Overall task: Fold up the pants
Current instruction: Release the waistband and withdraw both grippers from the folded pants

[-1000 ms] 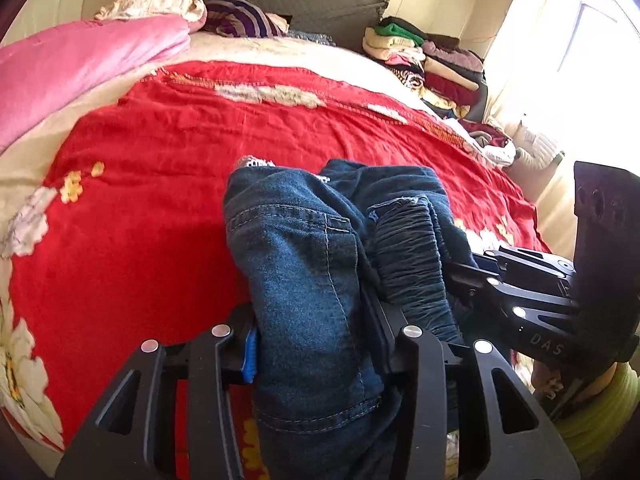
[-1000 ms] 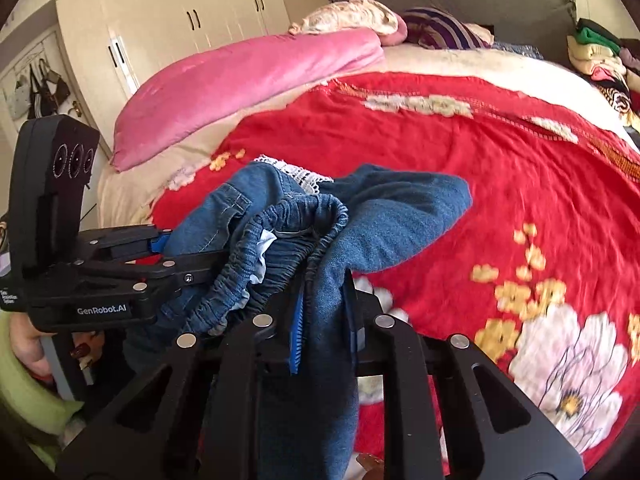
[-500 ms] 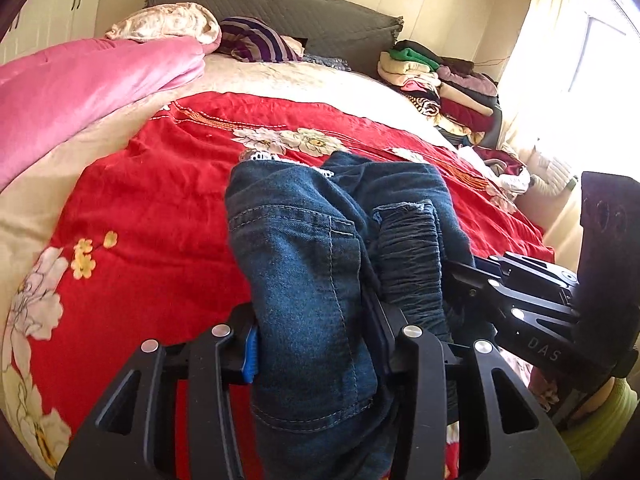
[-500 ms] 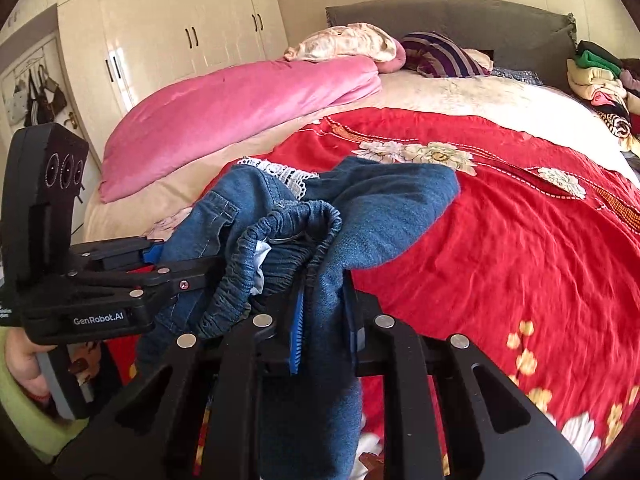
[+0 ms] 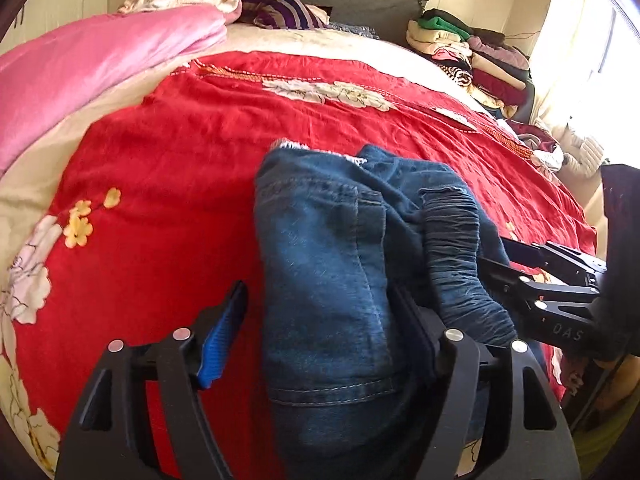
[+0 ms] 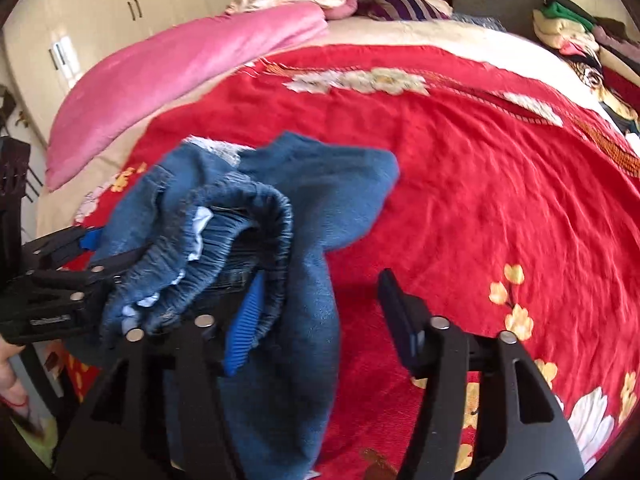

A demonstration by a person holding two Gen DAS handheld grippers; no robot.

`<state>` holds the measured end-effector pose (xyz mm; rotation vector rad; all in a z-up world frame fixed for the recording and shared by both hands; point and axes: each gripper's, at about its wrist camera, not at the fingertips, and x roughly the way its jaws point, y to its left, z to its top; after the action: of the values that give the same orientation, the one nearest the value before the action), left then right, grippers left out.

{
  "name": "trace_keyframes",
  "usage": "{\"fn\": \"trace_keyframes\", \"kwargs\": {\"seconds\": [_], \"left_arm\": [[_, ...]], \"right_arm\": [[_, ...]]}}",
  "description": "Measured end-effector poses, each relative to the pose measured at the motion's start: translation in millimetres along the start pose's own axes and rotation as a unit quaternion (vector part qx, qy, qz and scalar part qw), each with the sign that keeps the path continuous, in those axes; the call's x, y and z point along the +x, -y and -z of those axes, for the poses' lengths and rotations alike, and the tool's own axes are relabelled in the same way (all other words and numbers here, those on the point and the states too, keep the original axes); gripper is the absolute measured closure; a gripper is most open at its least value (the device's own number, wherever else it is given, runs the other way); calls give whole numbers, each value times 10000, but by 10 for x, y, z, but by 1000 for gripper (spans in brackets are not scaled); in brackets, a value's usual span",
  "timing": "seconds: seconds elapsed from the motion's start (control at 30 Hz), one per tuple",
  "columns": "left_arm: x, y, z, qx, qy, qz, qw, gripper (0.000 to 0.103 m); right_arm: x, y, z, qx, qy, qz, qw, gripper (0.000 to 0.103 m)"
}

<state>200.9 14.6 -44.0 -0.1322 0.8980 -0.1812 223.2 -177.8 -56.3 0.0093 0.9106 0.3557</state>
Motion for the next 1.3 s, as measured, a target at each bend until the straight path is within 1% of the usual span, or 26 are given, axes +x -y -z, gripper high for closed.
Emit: {"fn": "trace_keyframes", "kwargs": {"seconds": [0.07,0.13,0.27,0.33,0.47,0.53,0.57,0.6,0.63,0.73,0.8,1.0,1.3], "left_arm": [[-1,-2,6,35,12,-25,10000,30],[-1,-4,13,42,17,-45,10000,29],[-37,11,32,44,31,-67,10000,28],[-41,16,29,47,35,-84,9999,27],[-79,24,22,41,51,-110,9999,26],[-139,25,16,30,95,-151,9998,22],[-170,30,15,25,132,-191,9997,16],[-225,26,8,15,191,-264,9995,11],[-255,23,5,14,208,-270,9994,10],[-411,17,-1,-25,324,-282,9991,8],[-504,33,11,3,391,-324,9987,5],[-851,115,103,85,661,-342,9972,5],[-1339,270,349,181,1044,-361,9937,4]], "right_arm": [[7,18,20,55,-12,1,10000,48],[-7,16,23,73,13,43,10000,43],[-60,5,24,77,47,66,9999,37],[-101,4,24,74,92,107,9999,31],[-203,13,25,96,194,110,9997,27],[-276,7,26,87,290,104,9995,23],[-318,3,27,79,344,101,9993,22],[-381,-4,28,65,430,87,9990,19],[-444,-12,27,54,518,87,9986,16],[-630,-31,19,17,757,91,9971,11],[-784,-59,23,-20,948,131,9954,9],[-1199,-150,92,-123,1401,188,9899,9],[-1665,-301,358,-271,1785,278,9832,9]]}}
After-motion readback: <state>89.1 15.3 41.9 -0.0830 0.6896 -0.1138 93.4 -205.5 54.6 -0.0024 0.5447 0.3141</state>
